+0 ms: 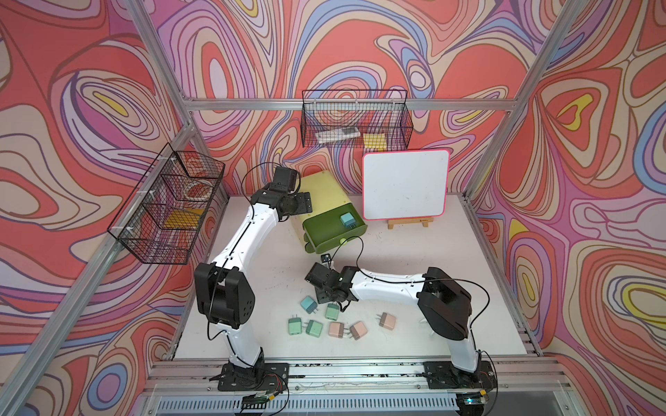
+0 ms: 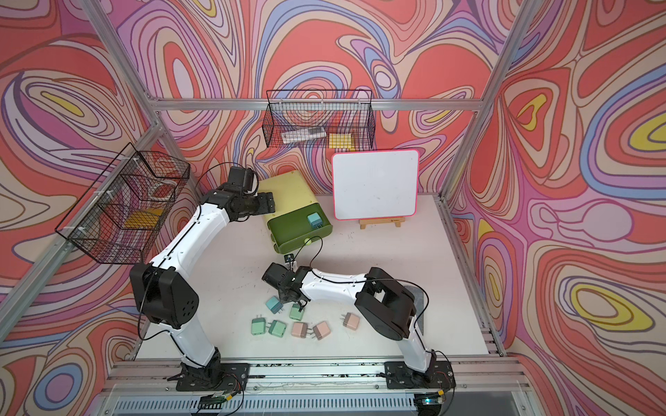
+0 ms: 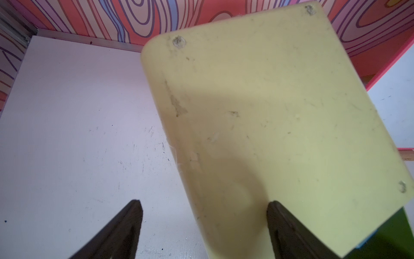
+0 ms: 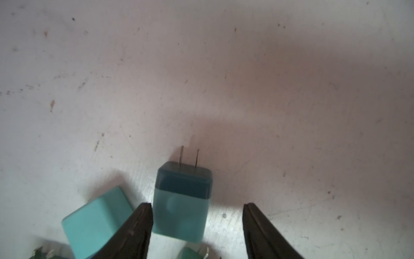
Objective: Place the plugs into the drawer by color
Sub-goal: Pick up the plug from the center of the board.
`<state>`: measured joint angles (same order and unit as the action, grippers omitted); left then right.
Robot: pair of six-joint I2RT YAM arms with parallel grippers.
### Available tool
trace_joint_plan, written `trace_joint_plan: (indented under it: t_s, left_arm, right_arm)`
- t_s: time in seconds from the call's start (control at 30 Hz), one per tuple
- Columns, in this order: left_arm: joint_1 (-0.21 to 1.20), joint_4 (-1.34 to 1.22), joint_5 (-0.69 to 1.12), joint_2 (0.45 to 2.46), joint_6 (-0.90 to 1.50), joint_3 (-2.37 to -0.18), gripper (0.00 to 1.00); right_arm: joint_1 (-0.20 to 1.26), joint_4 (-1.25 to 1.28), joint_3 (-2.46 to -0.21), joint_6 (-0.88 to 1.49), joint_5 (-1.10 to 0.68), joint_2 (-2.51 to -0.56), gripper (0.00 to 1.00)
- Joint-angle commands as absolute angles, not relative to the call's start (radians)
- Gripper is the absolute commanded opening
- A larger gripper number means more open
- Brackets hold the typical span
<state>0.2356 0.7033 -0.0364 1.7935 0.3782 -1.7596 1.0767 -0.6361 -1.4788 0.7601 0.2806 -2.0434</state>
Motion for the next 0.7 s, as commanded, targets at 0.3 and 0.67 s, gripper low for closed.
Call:
trace_joint_plan:
  t_s: [0.3, 0.67]
  left_arm:
    - [0.229, 0.747, -0.034, 1.784, 0.382, -1.737, 0.86]
    - [0.229, 0.748, -0.037, 1.781, 0.379, -1.735, 0.86]
  right_arm:
    - [1.08, -0.721, -1.57, 0.778, 0.282, -2.127, 0.58]
    - [1.079, -0.729, -1.608, 0.752, 0.271, -2.177, 0.38]
